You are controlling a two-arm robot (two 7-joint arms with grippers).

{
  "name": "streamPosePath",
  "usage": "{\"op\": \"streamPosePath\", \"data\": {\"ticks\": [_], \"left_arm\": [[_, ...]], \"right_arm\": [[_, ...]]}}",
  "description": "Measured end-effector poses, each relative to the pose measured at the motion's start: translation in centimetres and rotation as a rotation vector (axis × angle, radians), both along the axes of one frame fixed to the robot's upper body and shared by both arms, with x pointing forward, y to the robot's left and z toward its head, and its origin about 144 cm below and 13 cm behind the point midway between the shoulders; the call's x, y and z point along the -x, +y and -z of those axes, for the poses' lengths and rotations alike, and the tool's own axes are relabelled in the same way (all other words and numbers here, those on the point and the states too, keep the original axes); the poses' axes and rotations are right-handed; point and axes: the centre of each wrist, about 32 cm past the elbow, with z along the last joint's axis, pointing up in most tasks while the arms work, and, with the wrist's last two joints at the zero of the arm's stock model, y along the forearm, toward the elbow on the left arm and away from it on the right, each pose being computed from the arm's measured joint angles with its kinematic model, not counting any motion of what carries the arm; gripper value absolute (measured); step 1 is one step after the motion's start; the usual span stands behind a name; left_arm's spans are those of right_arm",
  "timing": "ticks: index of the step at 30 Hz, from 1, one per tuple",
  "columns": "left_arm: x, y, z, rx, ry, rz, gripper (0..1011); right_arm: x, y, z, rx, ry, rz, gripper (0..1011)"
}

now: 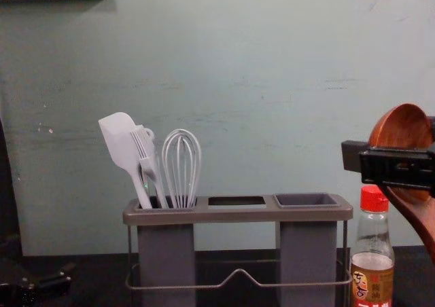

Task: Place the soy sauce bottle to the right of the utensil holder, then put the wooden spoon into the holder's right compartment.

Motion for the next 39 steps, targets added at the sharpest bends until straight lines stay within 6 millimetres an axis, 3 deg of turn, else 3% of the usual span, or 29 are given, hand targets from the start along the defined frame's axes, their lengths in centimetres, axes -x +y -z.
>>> {"op": "streamPosePath", "data": {"ticks": [30,39], "left_arm": [[0.0,0.0,0.0,0.0,0.0,0.0,1011],[0.0,0.0,0.0,0.0,0.0,0.0,1011]], "right_arm": [[-0.1,0.0,-0.1,-0.001,-0.003,-0.002,836],[-2.2,-0.4,-2.1,0.027,-0.043,-0.004,836]]}}
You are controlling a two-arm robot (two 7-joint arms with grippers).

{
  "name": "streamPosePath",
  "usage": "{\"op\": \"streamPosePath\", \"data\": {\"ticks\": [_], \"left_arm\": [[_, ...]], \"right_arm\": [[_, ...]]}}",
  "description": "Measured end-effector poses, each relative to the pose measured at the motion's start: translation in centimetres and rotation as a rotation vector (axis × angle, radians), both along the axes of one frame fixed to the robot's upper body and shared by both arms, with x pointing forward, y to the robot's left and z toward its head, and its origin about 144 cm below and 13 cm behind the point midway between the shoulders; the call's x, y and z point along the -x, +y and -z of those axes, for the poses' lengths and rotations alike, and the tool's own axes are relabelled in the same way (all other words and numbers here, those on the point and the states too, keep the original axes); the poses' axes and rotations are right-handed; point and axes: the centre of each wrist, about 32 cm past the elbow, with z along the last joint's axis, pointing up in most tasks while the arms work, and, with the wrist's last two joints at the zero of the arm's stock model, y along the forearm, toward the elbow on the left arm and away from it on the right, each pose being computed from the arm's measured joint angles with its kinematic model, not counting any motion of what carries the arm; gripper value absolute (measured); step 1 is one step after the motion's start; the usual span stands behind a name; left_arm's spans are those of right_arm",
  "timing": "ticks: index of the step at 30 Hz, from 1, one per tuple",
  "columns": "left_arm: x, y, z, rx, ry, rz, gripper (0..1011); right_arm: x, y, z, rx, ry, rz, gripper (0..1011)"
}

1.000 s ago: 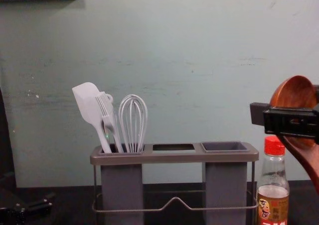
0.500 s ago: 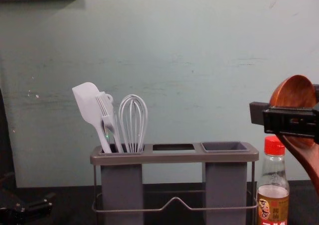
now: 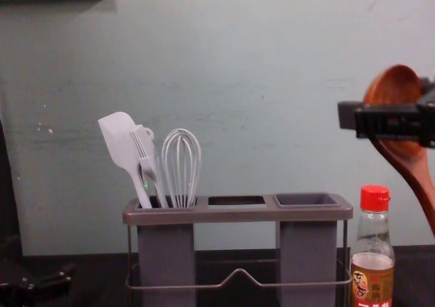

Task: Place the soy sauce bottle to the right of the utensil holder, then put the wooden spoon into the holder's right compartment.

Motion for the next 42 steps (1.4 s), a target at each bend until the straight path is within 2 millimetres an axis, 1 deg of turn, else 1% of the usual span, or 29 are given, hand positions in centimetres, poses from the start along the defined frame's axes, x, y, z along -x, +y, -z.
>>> {"op": "streamPosePath", "data": {"ticks": [7,8,11,14,20,22,28,30,37,42], "left_arm": [[0.0,0.0,0.0,0.0,0.0,0.0,1011],[0.0,0.0,0.0,0.0,0.0,0.0,1012],[0.0,0.0,0.0,0.0,0.0,0.0,1011],[0.0,0.0,0.0,0.0,0.0,0.0,1011],[0.0,0.0,0.0,0.0,0.0,0.0,1011],[0.0,0.0,0.0,0.0,0.0,0.0,1011],[0.0,0.0,0.0,0.0,0.0,0.0,1011],[0.0,0.0,0.0,0.0,0.0,0.0,1012],[0.0,0.0,0.0,0.0,0.0,0.0,1011],[0.0,0.0,0.0,0.0,0.0,0.0,1011]], "right_arm": [[-3.0,-0.5,-1.7,0.038,-0.009,-0.052,836],[-3.7,-0.6,-2.1,0.04,-0.012,-0.064,836],[-4.6,-0.7,-2.7,0.043,-0.017,-0.08,836],[-6.2,-0.9,-3.7,0.043,-0.029,-0.114,835],[-8.6,-1.0,-4.6,0.035,-0.05,-0.157,836],[-10.1,-0.9,-4.8,0.031,-0.071,-0.164,836],[-12.2,-0.4,-4.6,0.012,-0.112,-0.158,836],[-12.8,-0.1,-4.2,-0.004,-0.129,-0.153,836],[-14.5,1.0,-2.9,-0.067,-0.191,-0.143,836],[-15.3,1.5,-2.4,-0.099,-0.214,-0.139,836]]}}
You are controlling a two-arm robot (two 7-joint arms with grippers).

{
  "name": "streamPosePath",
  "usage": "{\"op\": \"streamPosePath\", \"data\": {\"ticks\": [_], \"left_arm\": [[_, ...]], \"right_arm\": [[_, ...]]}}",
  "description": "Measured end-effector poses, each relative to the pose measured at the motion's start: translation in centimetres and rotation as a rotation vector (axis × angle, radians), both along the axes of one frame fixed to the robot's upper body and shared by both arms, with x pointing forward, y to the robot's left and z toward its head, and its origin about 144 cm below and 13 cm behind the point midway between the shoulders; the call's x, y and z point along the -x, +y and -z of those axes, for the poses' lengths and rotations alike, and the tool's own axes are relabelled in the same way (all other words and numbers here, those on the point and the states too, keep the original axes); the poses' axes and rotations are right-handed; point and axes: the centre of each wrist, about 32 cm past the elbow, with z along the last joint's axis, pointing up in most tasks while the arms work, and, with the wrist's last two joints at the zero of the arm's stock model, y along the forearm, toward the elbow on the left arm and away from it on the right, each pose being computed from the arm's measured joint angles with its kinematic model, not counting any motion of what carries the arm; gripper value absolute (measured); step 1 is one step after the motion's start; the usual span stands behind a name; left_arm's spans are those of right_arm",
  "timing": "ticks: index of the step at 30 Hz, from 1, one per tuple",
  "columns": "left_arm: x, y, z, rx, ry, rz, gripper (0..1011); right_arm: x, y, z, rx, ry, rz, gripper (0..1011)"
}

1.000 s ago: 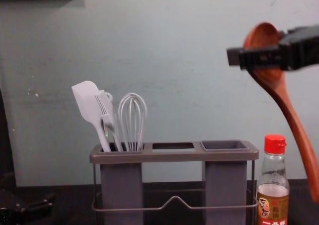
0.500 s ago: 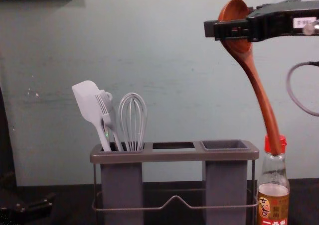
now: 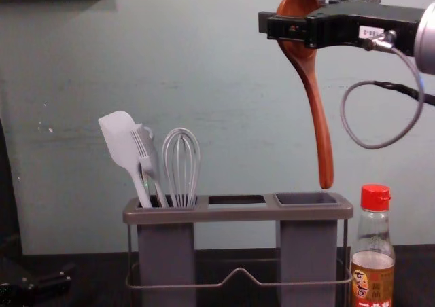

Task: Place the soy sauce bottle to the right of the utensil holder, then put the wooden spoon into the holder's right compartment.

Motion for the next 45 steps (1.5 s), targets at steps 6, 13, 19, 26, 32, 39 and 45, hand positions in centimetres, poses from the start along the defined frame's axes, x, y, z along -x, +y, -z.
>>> {"op": "streamPosePath", "data": {"ticks": [6,13,19,26,32,39,45], "left_arm": [[0.0,0.0,0.0,0.0,0.0,0.0,1011],[0.0,0.0,0.0,0.0,0.0,0.0,1011],[0.0,0.0,0.0,0.0,0.0,0.0,1011],[0.0,0.0,0.0,0.0,0.0,0.0,1012],[0.0,0.0,0.0,0.0,0.0,0.0,1011],[0.0,0.0,0.0,0.0,0.0,0.0,1012],[0.0,0.0,0.0,0.0,0.0,0.0,1011]], "right_arm": [[-0.9,0.4,0.6,-0.029,-0.007,0.007,836],[-1.6,0.8,1.8,-0.054,0.0,0.013,836],[-2.1,1.1,3.2,-0.079,-0.02,0.019,836],[-2.3,1.6,5.3,-0.095,-0.035,0.03,836],[-2.2,1.8,6.9,-0.106,-0.028,0.04,836],[-2.0,1.9,8.2,-0.118,-0.018,0.051,836],[-1.8,1.8,9.1,-0.126,-0.005,0.057,836]]}}
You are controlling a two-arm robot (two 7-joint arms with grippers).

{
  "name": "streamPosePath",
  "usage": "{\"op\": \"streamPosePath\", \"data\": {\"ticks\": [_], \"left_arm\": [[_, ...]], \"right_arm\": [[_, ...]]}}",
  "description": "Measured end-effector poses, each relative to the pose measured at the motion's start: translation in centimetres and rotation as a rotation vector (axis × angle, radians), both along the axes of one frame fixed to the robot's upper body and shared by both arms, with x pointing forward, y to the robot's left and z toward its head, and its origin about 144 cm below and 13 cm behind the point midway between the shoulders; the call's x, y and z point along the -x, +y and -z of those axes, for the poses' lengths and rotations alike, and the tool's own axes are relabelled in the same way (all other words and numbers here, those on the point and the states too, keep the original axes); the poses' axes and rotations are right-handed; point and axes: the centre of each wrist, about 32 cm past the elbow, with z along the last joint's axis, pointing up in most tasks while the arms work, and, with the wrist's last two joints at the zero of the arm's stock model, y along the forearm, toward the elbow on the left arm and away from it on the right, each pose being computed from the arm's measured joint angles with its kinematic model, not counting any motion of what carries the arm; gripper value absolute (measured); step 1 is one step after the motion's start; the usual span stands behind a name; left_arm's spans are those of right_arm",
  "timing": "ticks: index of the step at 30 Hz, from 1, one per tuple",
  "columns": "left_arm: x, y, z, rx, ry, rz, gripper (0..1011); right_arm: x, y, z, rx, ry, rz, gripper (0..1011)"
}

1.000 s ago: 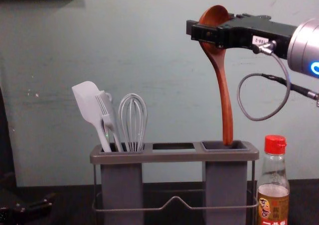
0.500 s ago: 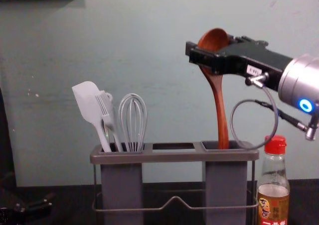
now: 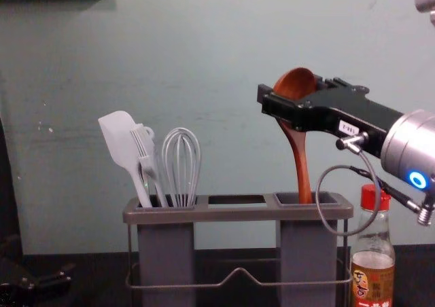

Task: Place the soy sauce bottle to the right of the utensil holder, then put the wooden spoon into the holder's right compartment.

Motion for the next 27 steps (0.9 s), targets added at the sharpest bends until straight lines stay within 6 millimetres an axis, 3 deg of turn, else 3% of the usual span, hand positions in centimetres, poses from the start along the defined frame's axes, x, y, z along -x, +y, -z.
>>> {"op": "streamPosePath", "data": {"ticks": [27], "left_arm": [[0.0,0.0,0.0,0.0,0.0,0.0,1011]], "right_arm": [[1.2,-0.1,3.7,-0.032,0.068,0.003,836]]}}
